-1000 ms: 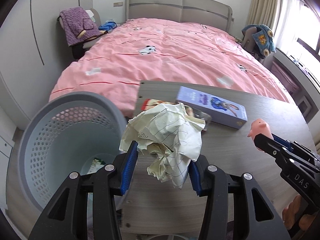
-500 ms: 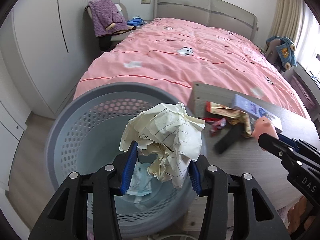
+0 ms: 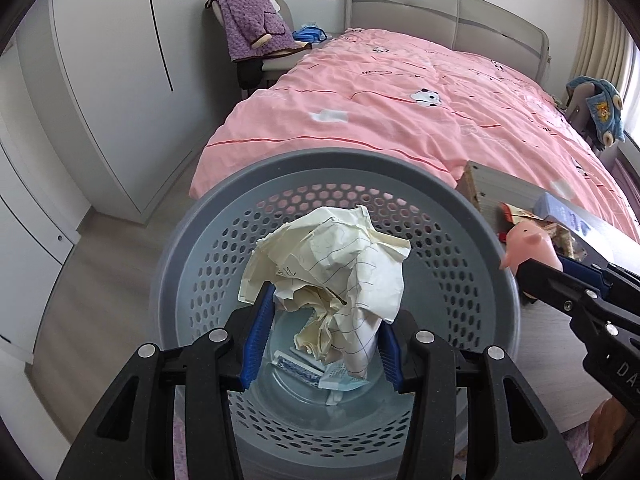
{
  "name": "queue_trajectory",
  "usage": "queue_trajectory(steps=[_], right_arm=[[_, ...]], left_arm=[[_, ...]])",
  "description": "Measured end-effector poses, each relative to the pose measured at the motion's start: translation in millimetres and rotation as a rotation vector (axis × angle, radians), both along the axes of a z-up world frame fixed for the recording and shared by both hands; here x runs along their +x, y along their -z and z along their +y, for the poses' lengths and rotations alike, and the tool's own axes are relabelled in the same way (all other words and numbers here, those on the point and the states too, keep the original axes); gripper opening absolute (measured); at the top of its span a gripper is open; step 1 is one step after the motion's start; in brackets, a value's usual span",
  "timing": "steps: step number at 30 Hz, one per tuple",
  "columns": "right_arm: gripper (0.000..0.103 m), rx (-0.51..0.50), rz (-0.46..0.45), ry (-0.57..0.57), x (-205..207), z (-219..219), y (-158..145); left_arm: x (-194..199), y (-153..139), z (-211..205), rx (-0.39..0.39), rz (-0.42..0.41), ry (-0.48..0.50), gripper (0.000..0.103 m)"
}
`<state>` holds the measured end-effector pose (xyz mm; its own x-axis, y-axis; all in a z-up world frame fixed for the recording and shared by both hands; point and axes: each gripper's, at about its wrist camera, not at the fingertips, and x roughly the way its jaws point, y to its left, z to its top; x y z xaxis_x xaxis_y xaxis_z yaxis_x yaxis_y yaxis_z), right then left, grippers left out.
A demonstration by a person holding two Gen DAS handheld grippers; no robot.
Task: Collect trash
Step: 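Carry the white paper with the left gripper while the right gripper carries the pig over the basket, then open the left gripper to drop the paper while the right gripper drops the pig into the basket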
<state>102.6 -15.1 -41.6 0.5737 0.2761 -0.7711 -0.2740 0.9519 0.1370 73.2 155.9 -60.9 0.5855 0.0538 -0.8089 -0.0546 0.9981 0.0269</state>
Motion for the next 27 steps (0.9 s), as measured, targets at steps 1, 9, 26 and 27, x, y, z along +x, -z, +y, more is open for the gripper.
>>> queue_trajectory(steps=[1, 9, 26, 27], right_arm=[[0.027, -0.002, 0.003, -0.006, 2, 3, 2], [0.027, -0.013, 0.019, -0.040, 8, 19, 8], [0.031, -0.015, -0.005, -0.032, 10, 20, 2], [0.031, -0.014, -0.006, -0.032, 9, 19, 2]], left_arm=[[0, 1, 2, 0.001, 0.001, -0.003, 0.046], [6, 6, 11, -0.006, 0.013, -0.018, 0.046], [5, 2, 20, -0.002, 0.018, -0.054, 0.066], [4, 2, 20, -0.005, 0.017, -0.054, 0.066]])
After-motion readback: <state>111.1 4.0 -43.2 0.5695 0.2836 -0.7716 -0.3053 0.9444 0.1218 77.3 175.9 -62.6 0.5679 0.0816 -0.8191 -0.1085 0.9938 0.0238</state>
